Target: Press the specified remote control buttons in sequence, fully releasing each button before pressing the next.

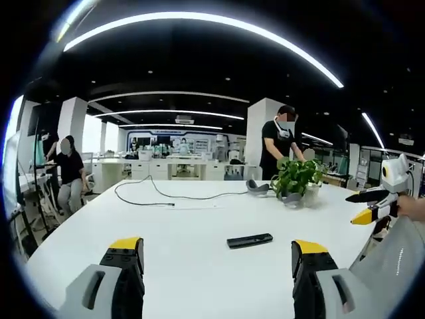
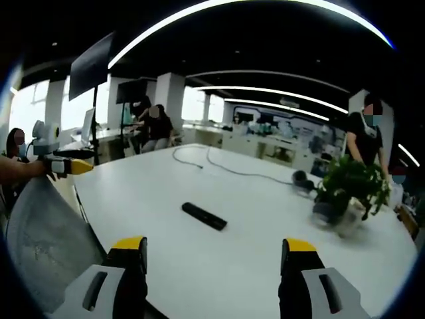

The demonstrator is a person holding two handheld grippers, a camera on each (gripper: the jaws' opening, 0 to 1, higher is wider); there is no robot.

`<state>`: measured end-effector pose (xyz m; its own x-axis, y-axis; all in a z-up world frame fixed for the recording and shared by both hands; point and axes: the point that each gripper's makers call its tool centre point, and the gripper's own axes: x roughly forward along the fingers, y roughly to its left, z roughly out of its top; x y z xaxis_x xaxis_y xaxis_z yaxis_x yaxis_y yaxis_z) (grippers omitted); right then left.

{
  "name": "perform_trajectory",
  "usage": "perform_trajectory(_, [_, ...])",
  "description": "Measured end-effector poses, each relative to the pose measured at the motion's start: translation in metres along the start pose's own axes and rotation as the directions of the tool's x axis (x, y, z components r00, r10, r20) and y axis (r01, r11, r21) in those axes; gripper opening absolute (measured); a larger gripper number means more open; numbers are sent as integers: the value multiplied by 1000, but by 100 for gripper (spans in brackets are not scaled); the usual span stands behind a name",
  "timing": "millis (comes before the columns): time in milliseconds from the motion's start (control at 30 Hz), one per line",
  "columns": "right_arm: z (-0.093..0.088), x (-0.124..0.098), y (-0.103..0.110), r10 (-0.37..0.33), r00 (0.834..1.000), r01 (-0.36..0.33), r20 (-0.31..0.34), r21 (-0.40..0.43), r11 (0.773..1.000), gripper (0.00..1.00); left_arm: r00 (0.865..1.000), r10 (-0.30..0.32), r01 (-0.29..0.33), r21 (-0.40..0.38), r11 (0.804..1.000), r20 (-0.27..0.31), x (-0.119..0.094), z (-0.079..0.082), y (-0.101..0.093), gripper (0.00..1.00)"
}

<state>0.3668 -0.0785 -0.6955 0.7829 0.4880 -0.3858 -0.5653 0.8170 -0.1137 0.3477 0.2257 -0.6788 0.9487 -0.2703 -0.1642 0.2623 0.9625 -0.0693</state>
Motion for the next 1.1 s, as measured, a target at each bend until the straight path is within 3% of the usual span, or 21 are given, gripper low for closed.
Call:
perform_trajectory(833, [-6, 3, 5, 27, 999, -27, -39, 3, 1000, 82, 1000, 16, -16, -21, 1000, 12, -1, 2, 5, 96])
perform_trajectory(1100, [-8, 1, 0, -10, 999, 11, -53, 18, 1000, 82, 1000, -4, 4, -13, 1000, 12, 0, 2, 1, 97])
